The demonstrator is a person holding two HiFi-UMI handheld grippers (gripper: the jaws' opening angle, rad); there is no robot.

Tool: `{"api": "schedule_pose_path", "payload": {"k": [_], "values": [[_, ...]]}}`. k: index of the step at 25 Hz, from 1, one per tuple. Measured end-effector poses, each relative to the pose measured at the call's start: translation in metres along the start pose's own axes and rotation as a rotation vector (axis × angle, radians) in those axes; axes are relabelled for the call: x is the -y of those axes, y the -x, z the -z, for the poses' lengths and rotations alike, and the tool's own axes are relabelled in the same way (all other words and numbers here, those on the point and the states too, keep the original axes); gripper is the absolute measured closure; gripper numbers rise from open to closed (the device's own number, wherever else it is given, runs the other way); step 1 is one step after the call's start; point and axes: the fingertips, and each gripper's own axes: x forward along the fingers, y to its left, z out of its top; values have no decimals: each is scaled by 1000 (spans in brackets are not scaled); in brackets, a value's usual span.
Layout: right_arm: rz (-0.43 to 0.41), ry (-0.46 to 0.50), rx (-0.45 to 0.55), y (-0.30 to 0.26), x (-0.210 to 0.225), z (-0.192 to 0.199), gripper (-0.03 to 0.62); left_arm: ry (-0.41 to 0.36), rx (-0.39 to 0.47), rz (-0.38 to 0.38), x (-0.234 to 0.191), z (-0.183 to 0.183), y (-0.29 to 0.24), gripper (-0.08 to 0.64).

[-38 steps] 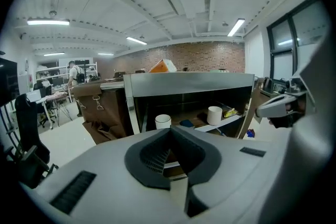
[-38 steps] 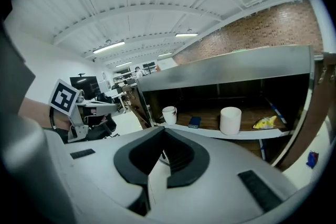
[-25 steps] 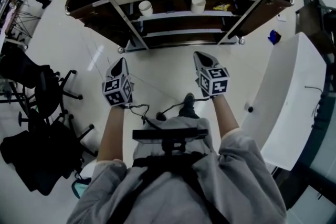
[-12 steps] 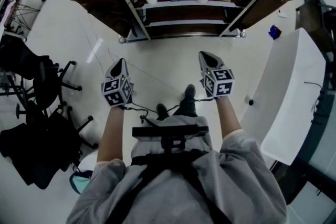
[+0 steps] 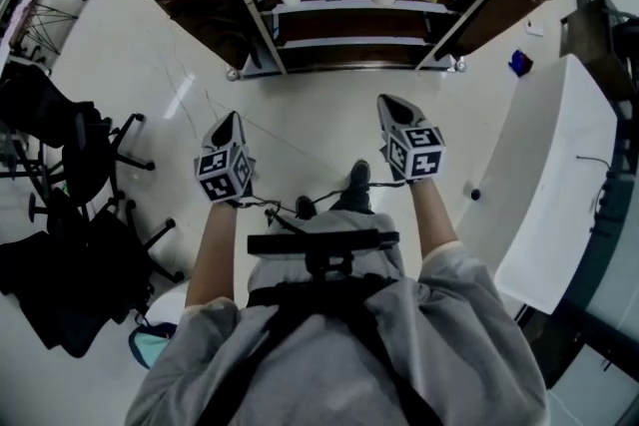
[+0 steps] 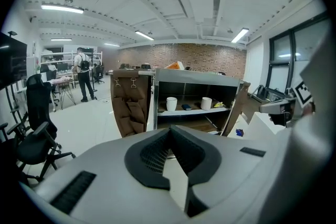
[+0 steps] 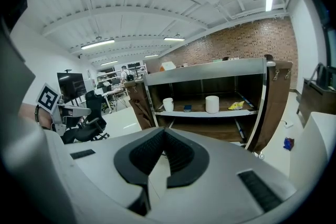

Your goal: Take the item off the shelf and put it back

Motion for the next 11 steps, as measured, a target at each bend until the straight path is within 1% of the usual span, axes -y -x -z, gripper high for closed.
{"api": "schedule_pose_path", "payload": {"k": [11], "values": [[1,13,11,6,-5,-4,584,-3,13,18,5,0,5,554]]}}
